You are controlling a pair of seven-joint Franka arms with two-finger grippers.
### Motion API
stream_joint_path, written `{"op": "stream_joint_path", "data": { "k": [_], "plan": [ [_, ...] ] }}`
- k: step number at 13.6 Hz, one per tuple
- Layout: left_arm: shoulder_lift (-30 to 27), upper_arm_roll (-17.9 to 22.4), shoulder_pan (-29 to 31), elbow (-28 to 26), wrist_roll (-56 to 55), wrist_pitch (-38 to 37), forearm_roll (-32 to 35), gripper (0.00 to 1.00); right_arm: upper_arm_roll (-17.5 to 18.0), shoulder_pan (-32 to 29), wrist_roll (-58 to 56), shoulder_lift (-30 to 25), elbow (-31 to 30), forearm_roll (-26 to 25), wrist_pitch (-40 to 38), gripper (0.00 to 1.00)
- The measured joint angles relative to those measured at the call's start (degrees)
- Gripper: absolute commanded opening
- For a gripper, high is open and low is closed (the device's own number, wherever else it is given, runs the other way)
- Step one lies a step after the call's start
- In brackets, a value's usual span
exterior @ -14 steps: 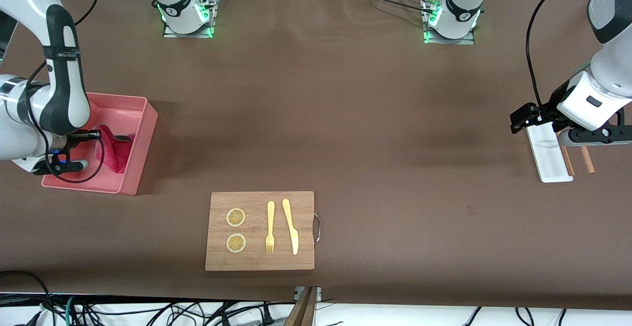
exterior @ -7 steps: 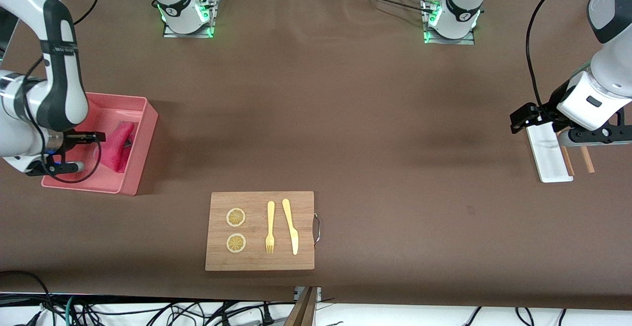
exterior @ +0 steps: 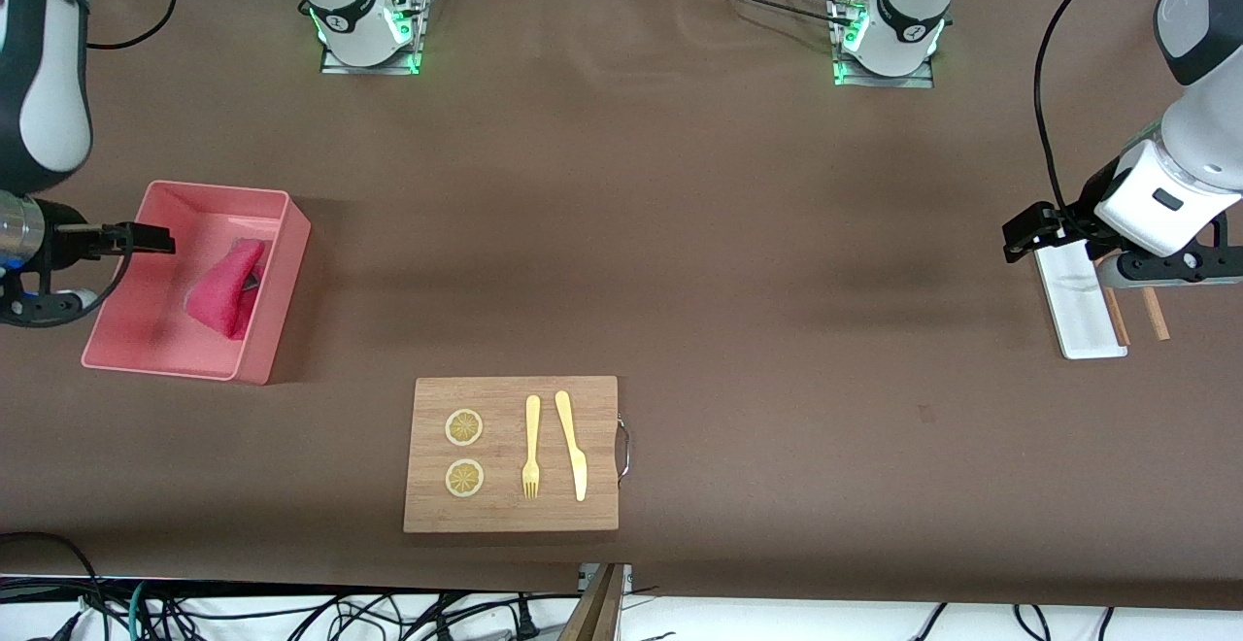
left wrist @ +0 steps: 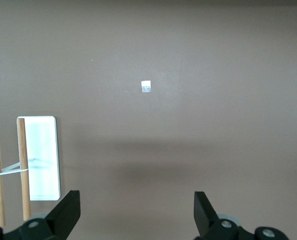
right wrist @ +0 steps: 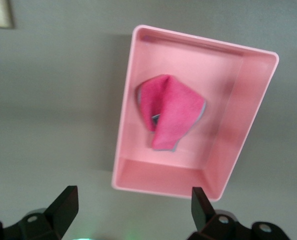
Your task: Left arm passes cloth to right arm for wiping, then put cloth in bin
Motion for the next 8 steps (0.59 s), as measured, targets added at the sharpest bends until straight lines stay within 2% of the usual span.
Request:
{"op": "stream_joint_path", "data": {
  "k": [2,5,8],
  "plan": [
    [0.00,0.00,0.00,0.01,0.00,0.00,0.00,1.00,2.26,-0.23,5.22,-3.45,0.57,0.28,-0.89,1.00],
    [0.00,-0.03,0.00,0.02,0.00,0.00,0.00,1.00,5.49,-0.63,6.80,-8.30,0.59,0.30,-1.59,1.00],
    [0.00,-0.03,0.00,0.02,0.00,0.00,0.00,1.00,6.10,-2.04,6.89,-12.00,0.65,0.30,-1.55,1.00]
  ]
}}
